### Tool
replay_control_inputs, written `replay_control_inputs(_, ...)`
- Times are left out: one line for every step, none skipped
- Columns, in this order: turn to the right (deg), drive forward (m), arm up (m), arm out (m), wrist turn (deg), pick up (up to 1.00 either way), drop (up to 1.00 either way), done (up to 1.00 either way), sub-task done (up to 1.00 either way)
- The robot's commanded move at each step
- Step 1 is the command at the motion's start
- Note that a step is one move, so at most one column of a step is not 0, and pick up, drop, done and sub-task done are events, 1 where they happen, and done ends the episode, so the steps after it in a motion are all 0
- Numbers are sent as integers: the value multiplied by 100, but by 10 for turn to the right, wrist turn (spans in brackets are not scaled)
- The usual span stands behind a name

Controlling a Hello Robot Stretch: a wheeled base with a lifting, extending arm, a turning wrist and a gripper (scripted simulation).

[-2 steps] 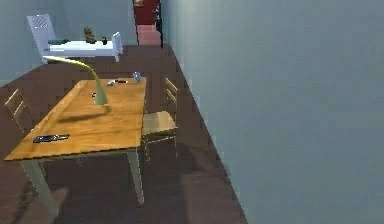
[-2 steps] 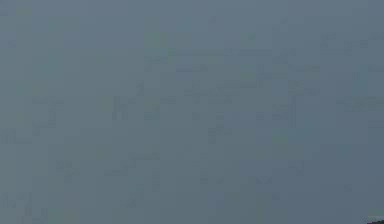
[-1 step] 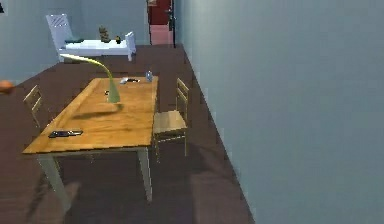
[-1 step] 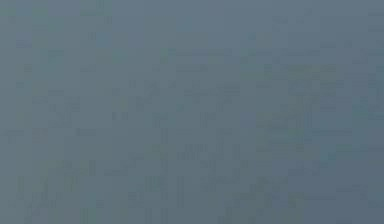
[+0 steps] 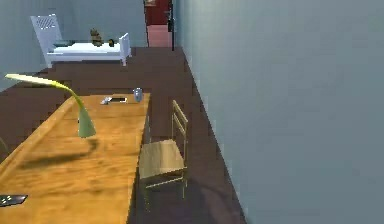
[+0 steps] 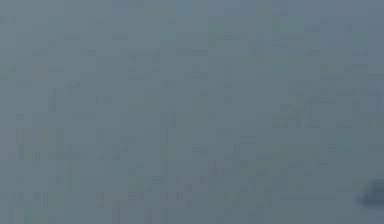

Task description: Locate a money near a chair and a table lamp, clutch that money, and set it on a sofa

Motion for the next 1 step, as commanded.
replay_control_inputs(0,70,0,0,0,0,0,0,0)
